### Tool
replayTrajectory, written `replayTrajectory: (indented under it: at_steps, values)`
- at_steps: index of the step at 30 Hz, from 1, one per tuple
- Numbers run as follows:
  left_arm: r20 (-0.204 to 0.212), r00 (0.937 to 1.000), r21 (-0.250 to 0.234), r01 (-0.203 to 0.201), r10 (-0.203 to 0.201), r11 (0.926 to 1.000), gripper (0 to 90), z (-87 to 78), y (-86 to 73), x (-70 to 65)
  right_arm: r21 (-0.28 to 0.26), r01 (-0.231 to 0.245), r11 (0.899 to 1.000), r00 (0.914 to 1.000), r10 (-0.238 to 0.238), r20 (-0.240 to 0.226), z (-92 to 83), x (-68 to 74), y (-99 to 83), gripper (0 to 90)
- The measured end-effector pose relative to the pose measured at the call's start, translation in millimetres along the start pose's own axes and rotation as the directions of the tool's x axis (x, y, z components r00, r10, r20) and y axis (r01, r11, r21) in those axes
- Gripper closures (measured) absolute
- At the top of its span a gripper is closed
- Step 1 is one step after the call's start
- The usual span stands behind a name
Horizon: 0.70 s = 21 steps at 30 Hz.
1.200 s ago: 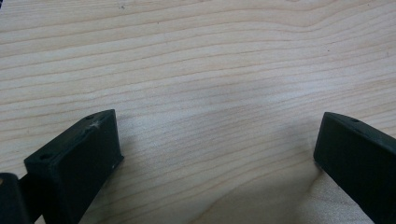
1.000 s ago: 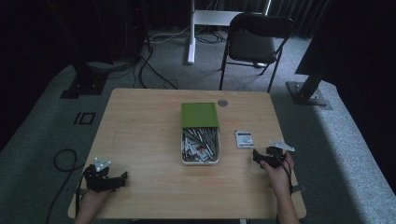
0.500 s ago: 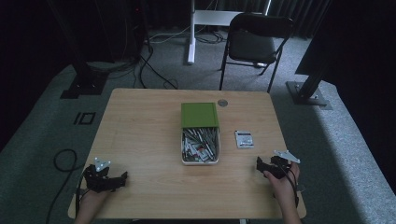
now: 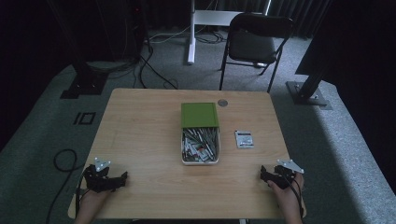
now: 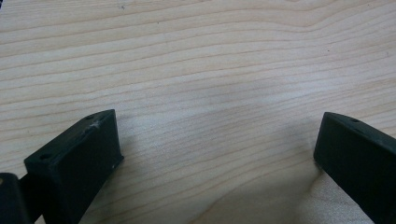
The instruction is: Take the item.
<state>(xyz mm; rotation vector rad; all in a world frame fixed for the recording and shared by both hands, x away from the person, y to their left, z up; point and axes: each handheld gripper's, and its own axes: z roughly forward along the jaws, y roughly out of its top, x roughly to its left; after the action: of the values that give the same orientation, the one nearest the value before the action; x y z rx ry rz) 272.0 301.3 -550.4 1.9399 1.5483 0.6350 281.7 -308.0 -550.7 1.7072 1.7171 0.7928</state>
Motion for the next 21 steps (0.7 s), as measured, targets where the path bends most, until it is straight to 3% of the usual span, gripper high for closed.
replayTrajectory:
  at_steps: [14,18,21]
  values:
    - [0.000,1.0000,0.000,0.000,0.000,1.0000,1.3,0.0,0.0,0.0,0.017,-0.016,1.000,0.9984,0.015,0.054,-9.7,-3.5,-14.1,12.7]
    - [0.000,1.0000,0.000,0.000,0.000,1.0000,1.3,0.0,0.0,0.0,0.034,-0.034,0.999,0.9969,0.032,0.072,-11.2,-6.1,-16.2,12.7]
    - [0.000,1.0000,0.000,0.000,0.000,1.0000,1.3,0.0,0.0,0.0,0.044,-0.092,0.995,0.9931,0.088,0.076,-12.2,-9.9,-17.6,12.8]
